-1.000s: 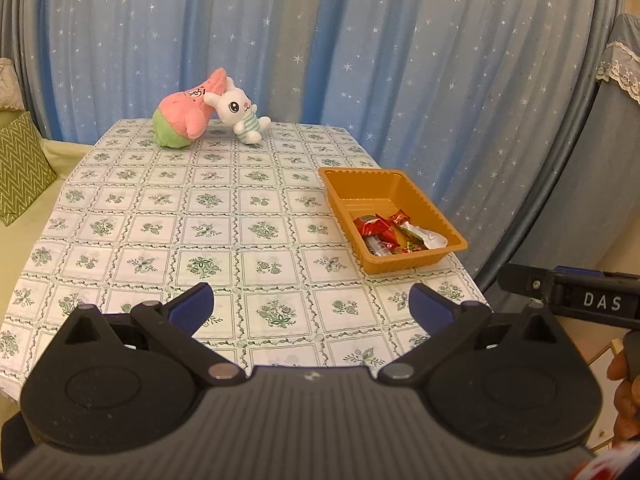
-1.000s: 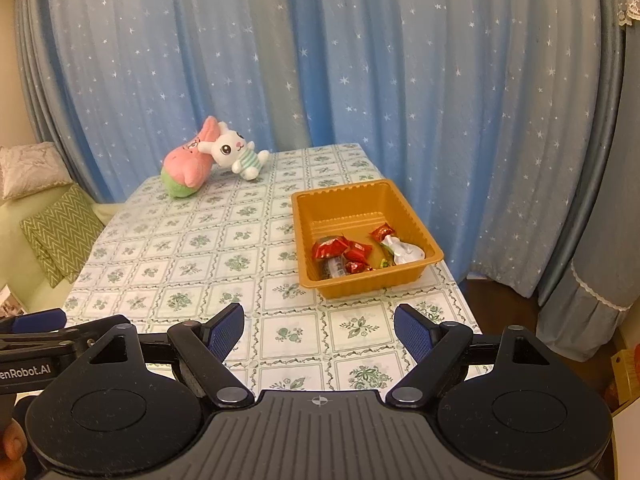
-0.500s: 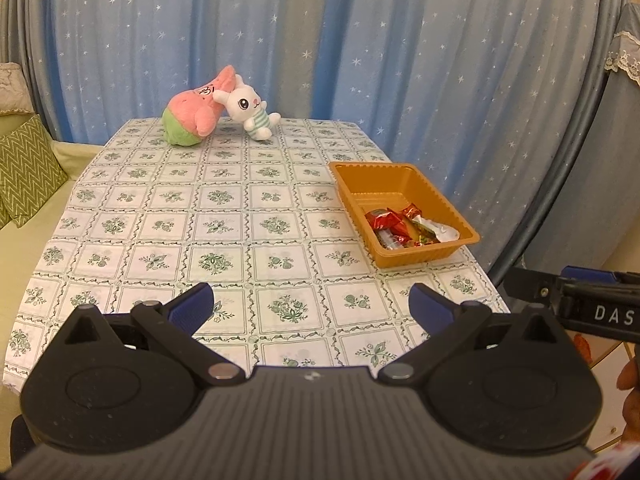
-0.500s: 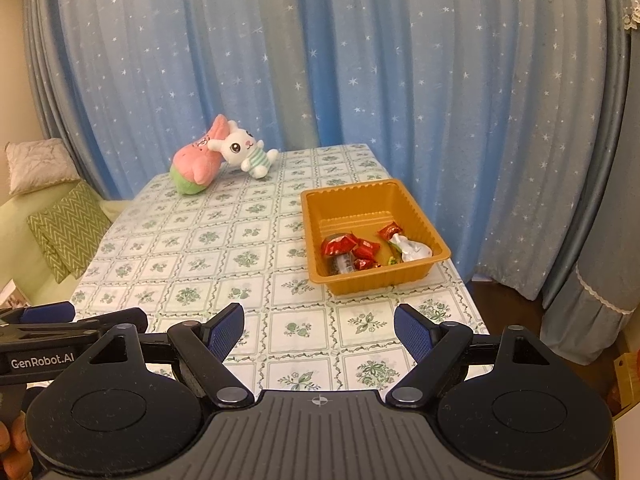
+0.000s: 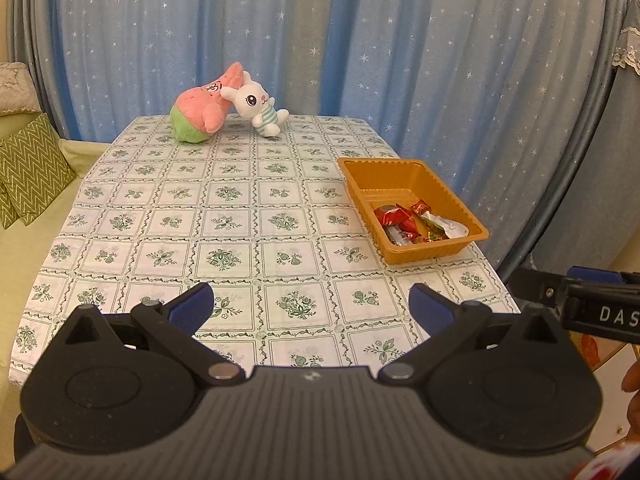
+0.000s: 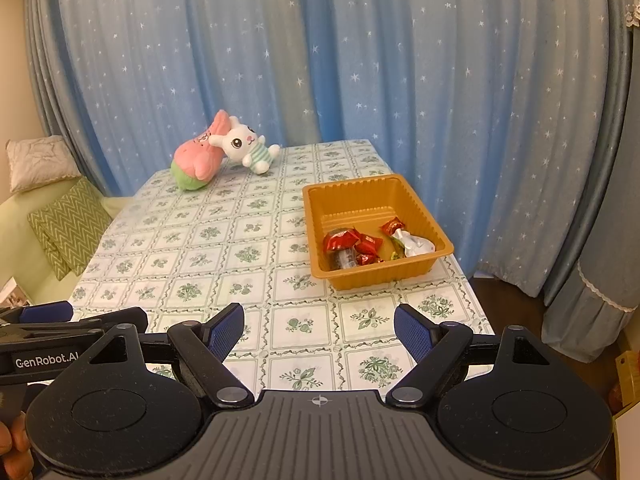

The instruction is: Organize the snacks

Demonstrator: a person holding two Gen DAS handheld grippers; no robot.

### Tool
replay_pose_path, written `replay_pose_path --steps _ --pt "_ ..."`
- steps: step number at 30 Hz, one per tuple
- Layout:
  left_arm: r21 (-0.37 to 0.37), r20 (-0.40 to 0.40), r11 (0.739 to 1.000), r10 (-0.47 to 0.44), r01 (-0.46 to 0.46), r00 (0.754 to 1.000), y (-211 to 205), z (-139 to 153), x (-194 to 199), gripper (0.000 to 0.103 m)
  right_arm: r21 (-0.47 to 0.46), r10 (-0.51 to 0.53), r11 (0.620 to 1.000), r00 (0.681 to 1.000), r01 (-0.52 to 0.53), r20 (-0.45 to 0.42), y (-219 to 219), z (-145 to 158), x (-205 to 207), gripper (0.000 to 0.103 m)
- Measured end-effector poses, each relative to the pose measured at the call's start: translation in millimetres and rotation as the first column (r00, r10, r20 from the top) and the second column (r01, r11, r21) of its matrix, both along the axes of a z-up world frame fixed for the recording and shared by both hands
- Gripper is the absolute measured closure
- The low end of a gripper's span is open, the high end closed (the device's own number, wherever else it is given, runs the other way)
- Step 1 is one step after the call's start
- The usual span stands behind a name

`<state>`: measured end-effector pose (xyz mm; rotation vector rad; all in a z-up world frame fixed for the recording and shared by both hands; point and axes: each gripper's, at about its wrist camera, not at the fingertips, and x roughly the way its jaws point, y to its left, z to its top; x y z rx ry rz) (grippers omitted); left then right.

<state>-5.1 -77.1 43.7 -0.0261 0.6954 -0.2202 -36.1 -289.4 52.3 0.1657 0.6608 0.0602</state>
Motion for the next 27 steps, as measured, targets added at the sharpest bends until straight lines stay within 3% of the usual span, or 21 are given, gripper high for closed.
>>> replay_pose_path --steps 27 --pt "0.007 -0.002 1.000 -0.004 0.004 1.000 -1.8 -1.8 0.3 0.000 0.002 0.001 1.000 1.000 -0.001 -0.005 1.4 -4.4 -0.7 0.021"
